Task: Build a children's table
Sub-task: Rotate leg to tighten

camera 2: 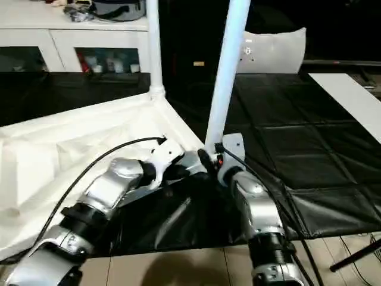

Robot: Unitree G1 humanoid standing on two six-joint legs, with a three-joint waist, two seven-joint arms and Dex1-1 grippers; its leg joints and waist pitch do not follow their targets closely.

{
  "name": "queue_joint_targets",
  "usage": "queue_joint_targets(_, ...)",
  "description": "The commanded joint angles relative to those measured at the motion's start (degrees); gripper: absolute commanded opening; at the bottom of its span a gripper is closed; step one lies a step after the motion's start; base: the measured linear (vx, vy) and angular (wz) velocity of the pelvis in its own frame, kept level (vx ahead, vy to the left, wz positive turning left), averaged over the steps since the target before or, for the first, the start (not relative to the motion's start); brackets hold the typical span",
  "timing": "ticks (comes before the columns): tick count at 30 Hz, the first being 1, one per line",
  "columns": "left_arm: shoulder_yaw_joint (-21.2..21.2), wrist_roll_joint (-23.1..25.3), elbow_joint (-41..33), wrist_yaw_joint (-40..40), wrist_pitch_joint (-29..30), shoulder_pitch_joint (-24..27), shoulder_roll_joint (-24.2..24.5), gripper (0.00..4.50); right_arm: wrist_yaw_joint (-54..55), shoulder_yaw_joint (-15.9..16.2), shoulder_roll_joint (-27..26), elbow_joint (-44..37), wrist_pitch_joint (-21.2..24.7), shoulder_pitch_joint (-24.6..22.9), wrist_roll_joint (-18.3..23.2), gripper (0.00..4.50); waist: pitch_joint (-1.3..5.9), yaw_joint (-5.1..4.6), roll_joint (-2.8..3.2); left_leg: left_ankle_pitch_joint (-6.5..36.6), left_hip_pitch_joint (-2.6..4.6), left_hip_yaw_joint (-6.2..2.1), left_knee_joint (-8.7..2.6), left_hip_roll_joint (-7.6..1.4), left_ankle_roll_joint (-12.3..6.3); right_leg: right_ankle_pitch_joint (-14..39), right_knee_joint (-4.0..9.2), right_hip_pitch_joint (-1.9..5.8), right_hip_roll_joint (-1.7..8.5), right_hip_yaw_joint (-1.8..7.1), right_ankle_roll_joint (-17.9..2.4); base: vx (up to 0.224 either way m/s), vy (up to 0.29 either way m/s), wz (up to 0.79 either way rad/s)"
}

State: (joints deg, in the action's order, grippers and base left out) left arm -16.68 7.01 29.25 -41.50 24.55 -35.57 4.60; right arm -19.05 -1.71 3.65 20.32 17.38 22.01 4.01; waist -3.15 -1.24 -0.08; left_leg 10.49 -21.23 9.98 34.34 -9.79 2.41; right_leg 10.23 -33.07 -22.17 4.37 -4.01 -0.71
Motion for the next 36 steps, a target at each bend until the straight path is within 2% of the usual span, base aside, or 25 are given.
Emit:
queue_joint_targets(1, -0.8, -0.1, -1.9, 0.0, -2.5, -2.2, -0.5, 0.0, -4.4, 4.8, -2.2, -0.5, -0.1, -0.7, 1.6, 3.41, 3.48, 0.38, -0.14, 18.9, 0.53, -1.55, -4.75, -2.96, -1.71, 21.5, 4.8, 1.77, 4.22, 2.43, -9.9, 0.0, 0.0, 0.0)
queue_joint_targets(2, -1.1, 0.2, -2.4, -1.2, -2.7, -1.8, 1.2, 0.0, -5.6, 4.7, -1.6, -1.5, -0.5, -1.5, 1.9, 3.71, 3.53, 0.45, 0.03, 18.5, 0.47, -1.53, -4.77, -3.0, -1.91, 20.6, 4.69, 1.84, 4.23, 2.49, -10.2, 0.0, 0.0, 0.0)
queue_joint_targets(5, -1.2, 0.2, -2.9, -2.2, -2.6, -1.2, 2.6, 0.0, -6.8, 4.7, -0.7, -2.5, -1.2, -2.3, 2.3, 3.86, 3.75, 0.62, 0.08, 15.3, 0.19, -1.36, -4.69, -3.08, -2.74, 15.7, 4.05, 2.22, 4.18, 2.59, -11.5, 0.0, 0.0, 0.0)
queue_joint_targets(7, -1.5, 0.1, -3.3, -3.1, -2.9, -0.8, 3.5, 0.0, -7.8, 4.6, 0.0, -3.1, -1.6, -2.7, 2.5, 4.14, 3.9, 0.67, -0.01, 13.7, 0.22, -1.15, -4.52, -2.97, -3.19, 14.1, 3.93, 2.36, 4.17, 2.57, -12.3, 0.0, 0.0, 0.0)
queue_joint_targets(9, -2.2, -0.1, -3.7, -6.3, -4.5, 0.1, 6.0, 0.0, -12.0, 4.5, 3.3, -4.5, -3.2, -3.6, 3.0, 4.34, 4.0, 0.97, -0.08, 12.0, 0.14, -1.11, -4.37, -3.04, -3.89, 12.6, 3.72, 2.55, 4.16, 2.6, -12.5, 0.0, 0.0, 0.0)
queue_joint_targets(10, -2.2, -0.1, -3.7, -6.3, -4.5, 0.1, 6.0, 0.0, -12.0, 4.5, 3.3, -4.5, -3.2, -3.6, 3.0, 4.43, 4.23, 1.08, 0.03, 10.1, -0.03, -1.1, -4.25, -3.11, -4.44, 9.9, 3.34, 2.74, 4.2, 2.64, -12.9, 0.0, 0.0, 0.0)
queue_joint_targets(11, -2.3, -0.1, -3.8, -7.0, -4.8, 0.3, 6.5, 0.0, -13.1, 4.5, 4.1, -4.7, -3.7, -3.7, 3.0, 4.43, 4.29, 1.09, 0.03, 8.6, -0.12, -1.02, -4.12, -3.13, -5.11, 7.1, 3.01, 2.69, 4.07, 2.63, -13.7, 0.0, 0.0, 0.0)
queue_joint_targets(12, -2.6, 0.0, -3.8, -8.0, -5.1, 0.5, 7.2, 0.0, -13.7, 4.5, 5.4, -4.4, -4.2, -3.7, 2.5, 4.43, 4.23, 1.07, -0.16, 8.4, -0.12, -0.97, -4.14, -3.16, -5.39, 6.8, 3.05, 2.64, 4.06, 2.6, -14.0, 0.0, 0.0, 0.0)
queue_joint_targets(13, -3.0, 0.0, -4.0, -9.2, -5.5, 0.8, 8.2, 0.0, -15.5, 4.3, 6.9, -4.3, -4.7, -3.7, 2.5, 4.43, 4.2, 1.25, 0.02, 8.4, 0.02, -0.93, -4.07, -3.19, -5.63, 6.8, 3.0, 2.55, 4.07, 2.54, -14.5, 0.0, 0.0, 0.0)
queue_joint_targets(15, -4.1, -0.1, -4.5, -12.4, -6.9, 1.5, 10.4, 0.0, -20.8, 4.2, 10.1, -4.9, -5.4, -3.9, 3.4, 4.43, 4.09, 1.4, 0.09, 9.0, 0.14, -0.89, -4.09, -3.28, -5.61, 7.6, 3.05, 2.49, 3.99, 2.52, -14.7, 0.0, 0.0, 0.0)
queue_joint_targets(16, -4.1, -0.1, -4.5, -12.4, -6.9, 1.5, 10.4, 0.0, -20.8, 4.2, 10.1, -4.9, -5.4, -3.9, 3.4, 4.43, 4.04, 1.45, 0.04, 9.7, 0.16, -0.85, -4.09, -3.23, -5.72, 8.3, 3.2, 2.53, 3.94, 2.5, -14.6, 0.0, 0.0, 0.0)
queue_joint_targets(17, -5.3, -0.1, -4.9, -15.8, -9.5, 2.1, 13.0, 0.0, -26.3, 4.5, 13.3, -6.0, -5.3, -4.2, 4.5, 4.43, 3.96, 1.85, 0.47, 10.9, 0.34, -0.95, -4.21, -3.47, -5.22, 9.6, 3.27, 2.48, 4.02, 2.57, -14.2, 0.0, 0.0, 0.0)
queue_joint_targets(19, -5.6, -0.1, -4.6, -17.2, -10.6, 2.3, 14.0, 0.0, -28.5, 5.2, 15.0, -6.2, -5.6, -4.2, 4.2, 4.43, 3.87, 1.95, 0.27, 11.6, 0.39, -0.91, -4.33, -3.49, -4.7, 9.9, 3.21, 2.38, 3.92, 2.61, -14.1, 0.0, 0.0, 0.0)
queue_joint_targets(20, -6.0, -0.7, -4.1, -19.7, -13.2, 2.5, 15.0, 0.0, -30.4, 6.3, 16.8, -6.1, -6.9, -4.0, 3.7, 4.43, 3.84, 2.11, 0.6, 12.3, 0.59, -0.94, -4.35, -3.51, -4.24, 10.5, 3.3, 2.24, 3.95, 2.56, -14.1, 0.0, 0.0, 0.0)
queue_joint_targets(23, -7.0, -1.5, -4.1, -23.7, -16.4, 2.9, 16.4, 0.0, -33.4, 7.3, 18.5, -5.5, -8.3, -3.6, 3.8, 4.43, 3.89, 2.33, 0.4, 13.4, 0.65, -0.88, -4.37, -3.47, -3.45, 12.0, 3.4, 2.22, 4.09, 2.67, -13.9, 0.0, 0.0, 0.0)
queue_joint_targets(28, -9.1, -1.8, -4.8, -29.7, -19.3, 2.5, 18.8, 0.0, -38.1, 9.2, 19.8, -3.9, -10.1, -2.1, 3.9, 4.43, 4.02, 3.21, 0.48, 11.9, 0.88, -0.77, -4.36, -3.6, -3.33, 8.9, 2.91, 2.11, 3.96, 2.74, -14.8, 0.0, 0.0, 0.0)
queue_joint_targets(29, -9.7, -1.8, -4.6, -31.2, -20.5, 2.2, 19.4, 0.0, -40.8, 10.1, 20.2, -4.1, -9.3, -2.0, 4.5, 4.43, 4.04, 3.49, -0.55, 11.3, 0.78, -0.78, -4.31, -3.68, -3.88, 9.2, 2.61, 2.27, 4.21, 2.75, -14.8, 0.0, 0.0, 0.0)
queue_joint_targets(30, -9.7, -1.8, -4.6, -31.2, -20.5, 2.2, 19.4, 0.0, -40.8, 10.1, 20.2, -4.1, -9.3, -2.0, 4.5, 4.43, 3.94, 3.56, -0.36, 11.2, 0.74, -0.72, -4.32, -3.64, -4.06, 9.8, 2.75, 2.23, 4.24, 2.78, -14.7, 0.0, 0.0, 0.0)
queue_joint_targets(32, -10.2, -2.0, -4.8, -33.5, -21.6, 2.1, 20.0, 0.0, -43.1, 11.4, 20.9, -3.8, -8.5, -1.8, 4.7, 4.43, 3.87, 3.69, -0.37, 11.5, 0.81, -0.7, -4.37, -3.72, -3.73, 11.4, 2.9, 2.14, 4.19, 2.77, -14.0, 0.0, 0.0, 0.0)
queue_joint_targets(33, -10.3, -2.0, -4.8, -33.7, -21.7, 2.1, 20.1, 0.0, -43.3, 11.5, 20.9, -3.8, -8.5, -1.8, 4.8, 4.17, 3.82, 3.78, -0.33, 11.6, 0.84, -0.7, -4.41, -3.74, -3.57, 11.8, 2.93, 2.08, 4.2, 2.77, -13.9, 0.0, 0.0, 0.0)
queue_joint_targets(36, -10.8, -1.8, -4.8, -34.9, -23.0, 2.0, 20.6, 0.0, -45.9, 12.4, 21.7, -4.0, -7.9, -1.9, 5.4, 4.09, 3.81, 4.04, -0.45, 12.0, 0.87, -0.66, -4.42, -3.76, -3.18, 12.8, 2.94, 2.04, 4.25, 2.81, -13.4, 0.0, 0.0, 0.0)
